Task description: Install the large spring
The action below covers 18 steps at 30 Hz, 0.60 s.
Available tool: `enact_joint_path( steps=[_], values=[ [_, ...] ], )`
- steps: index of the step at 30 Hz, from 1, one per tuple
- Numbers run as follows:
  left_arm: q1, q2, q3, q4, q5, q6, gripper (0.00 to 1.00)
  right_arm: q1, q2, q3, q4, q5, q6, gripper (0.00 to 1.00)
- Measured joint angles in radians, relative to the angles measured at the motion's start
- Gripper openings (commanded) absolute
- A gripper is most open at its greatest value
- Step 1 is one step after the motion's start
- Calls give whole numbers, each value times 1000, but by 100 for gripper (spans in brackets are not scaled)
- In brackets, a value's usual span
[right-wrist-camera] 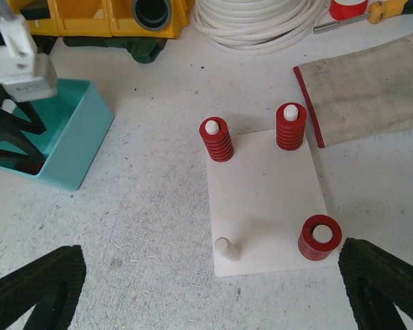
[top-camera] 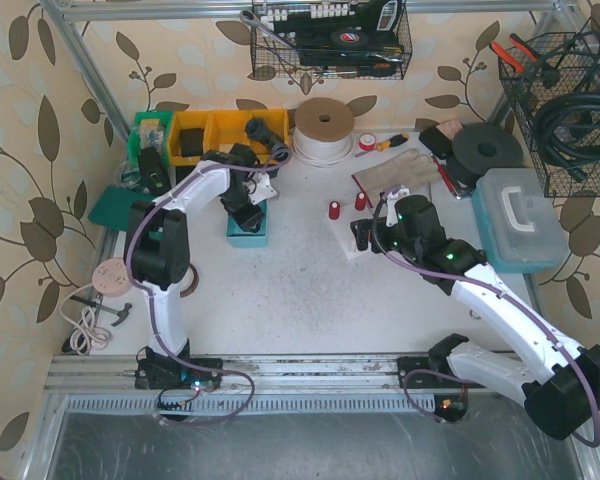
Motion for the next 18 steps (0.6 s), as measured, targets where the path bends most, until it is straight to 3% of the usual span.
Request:
enact_joint_path(
  steps=[10, 18],
  values=[
    [18, 129, 24, -40, 14, 164, 58, 0, 0, 0, 4, 0, 0, 99],
    [17, 118, -53, 124, -54, 223, 35, 0, 5, -1, 8, 0, 0, 99]
  ],
)
